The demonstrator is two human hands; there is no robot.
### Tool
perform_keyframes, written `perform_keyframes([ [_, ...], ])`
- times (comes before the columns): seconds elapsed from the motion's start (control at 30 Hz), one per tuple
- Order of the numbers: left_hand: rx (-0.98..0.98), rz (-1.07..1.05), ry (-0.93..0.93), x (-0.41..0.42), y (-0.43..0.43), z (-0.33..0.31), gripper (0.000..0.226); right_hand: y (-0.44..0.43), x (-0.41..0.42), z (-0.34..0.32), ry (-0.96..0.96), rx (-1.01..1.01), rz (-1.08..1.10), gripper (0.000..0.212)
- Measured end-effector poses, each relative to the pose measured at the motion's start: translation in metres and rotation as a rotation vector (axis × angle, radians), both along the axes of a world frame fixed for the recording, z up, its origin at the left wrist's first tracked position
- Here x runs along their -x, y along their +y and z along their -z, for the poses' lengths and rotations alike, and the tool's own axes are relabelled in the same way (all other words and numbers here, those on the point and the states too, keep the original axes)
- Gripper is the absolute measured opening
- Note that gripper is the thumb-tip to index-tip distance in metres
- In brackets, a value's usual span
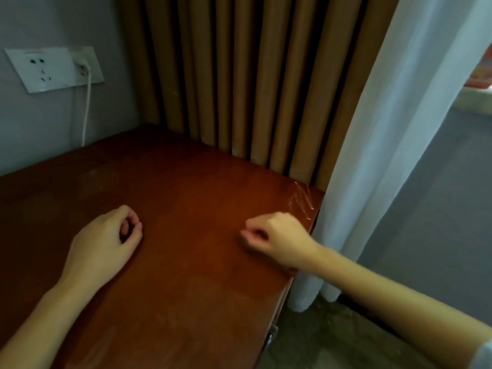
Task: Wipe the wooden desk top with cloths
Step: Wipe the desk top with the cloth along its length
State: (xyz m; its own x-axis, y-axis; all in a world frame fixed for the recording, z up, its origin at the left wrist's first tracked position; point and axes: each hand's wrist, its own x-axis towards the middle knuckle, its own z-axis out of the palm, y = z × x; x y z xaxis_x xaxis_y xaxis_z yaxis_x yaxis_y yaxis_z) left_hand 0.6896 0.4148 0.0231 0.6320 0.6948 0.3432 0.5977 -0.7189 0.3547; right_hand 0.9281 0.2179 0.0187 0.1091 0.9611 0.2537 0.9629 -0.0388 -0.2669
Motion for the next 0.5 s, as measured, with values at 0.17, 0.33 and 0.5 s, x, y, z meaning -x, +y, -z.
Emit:
perform_keyframes([
  [0.17,0.000,-0.009,0.006,-0.002,0.001,0.000,0.012,0.053,-0.065,-0.007,-0.048,-0.011,0.224,0.028],
  [0.33,0.015,0.007,0.004,0.001,0.003,0.001,0.010,0.116,-0.044,-0.010,-0.052,-0.001,0.224,0.023],
  [0.5,0.018,0.005,0.007,0.003,0.004,0.004,0.011,0.080,0.007,-0.007,-0.069,-0.029,-0.063,0.030],
])
